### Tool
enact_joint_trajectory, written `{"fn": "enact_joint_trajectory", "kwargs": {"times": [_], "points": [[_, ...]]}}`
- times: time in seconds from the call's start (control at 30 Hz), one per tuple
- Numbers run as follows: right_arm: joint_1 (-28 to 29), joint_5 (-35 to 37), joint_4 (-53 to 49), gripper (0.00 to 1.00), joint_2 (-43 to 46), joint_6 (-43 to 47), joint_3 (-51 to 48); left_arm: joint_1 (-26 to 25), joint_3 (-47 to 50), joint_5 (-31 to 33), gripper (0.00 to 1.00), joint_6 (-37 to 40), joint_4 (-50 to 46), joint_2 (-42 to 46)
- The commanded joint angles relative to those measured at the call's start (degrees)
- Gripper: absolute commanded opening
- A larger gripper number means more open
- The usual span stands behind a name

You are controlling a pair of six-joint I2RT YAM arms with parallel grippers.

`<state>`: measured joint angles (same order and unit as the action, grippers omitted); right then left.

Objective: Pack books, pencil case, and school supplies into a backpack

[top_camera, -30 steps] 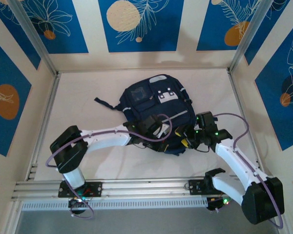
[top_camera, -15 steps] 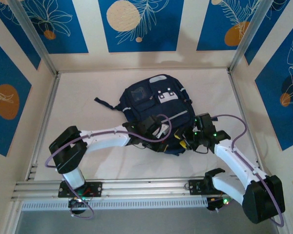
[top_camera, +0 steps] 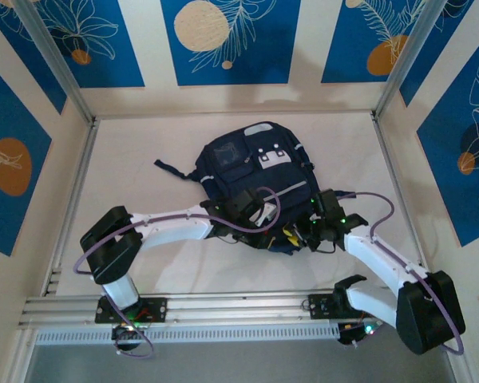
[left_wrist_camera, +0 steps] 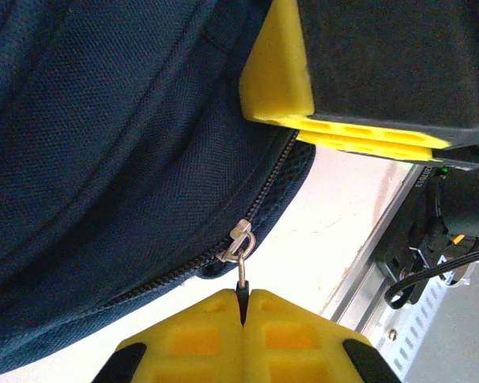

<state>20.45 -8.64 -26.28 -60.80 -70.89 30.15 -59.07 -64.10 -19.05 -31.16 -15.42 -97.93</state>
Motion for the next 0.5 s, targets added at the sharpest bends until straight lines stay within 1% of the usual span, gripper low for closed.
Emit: {"fn": "enact_joint_trajectory", "kwargs": {"times": [0.0, 0.13, 0.3, 0.47], "points": [[0.3, 2.3, -2.0, 0.1, -0.3, 1.1, 2.1, -0.8, 1.3, -1.1, 0.0, 0.0, -0.5, 2.7], [0.2, 3.3, -3.0, 0.03, 0.7, 1.8, 2.0, -0.4, 4.2, 0.4, 0.0, -0.1, -1.0, 4.6], [-0.1, 3.2, -3.4, 0.0, 1.3, 1.9, 1.4, 0.4, 7.0, 1.6, 0.0, -0.2, -1.2, 6.4], [-0.4, 3.3, -4.0, 0.0, 1.9, 2.5, 1.4, 1.0, 7.9, 2.2, 0.0, 0.6, -1.9, 7.3]]}}
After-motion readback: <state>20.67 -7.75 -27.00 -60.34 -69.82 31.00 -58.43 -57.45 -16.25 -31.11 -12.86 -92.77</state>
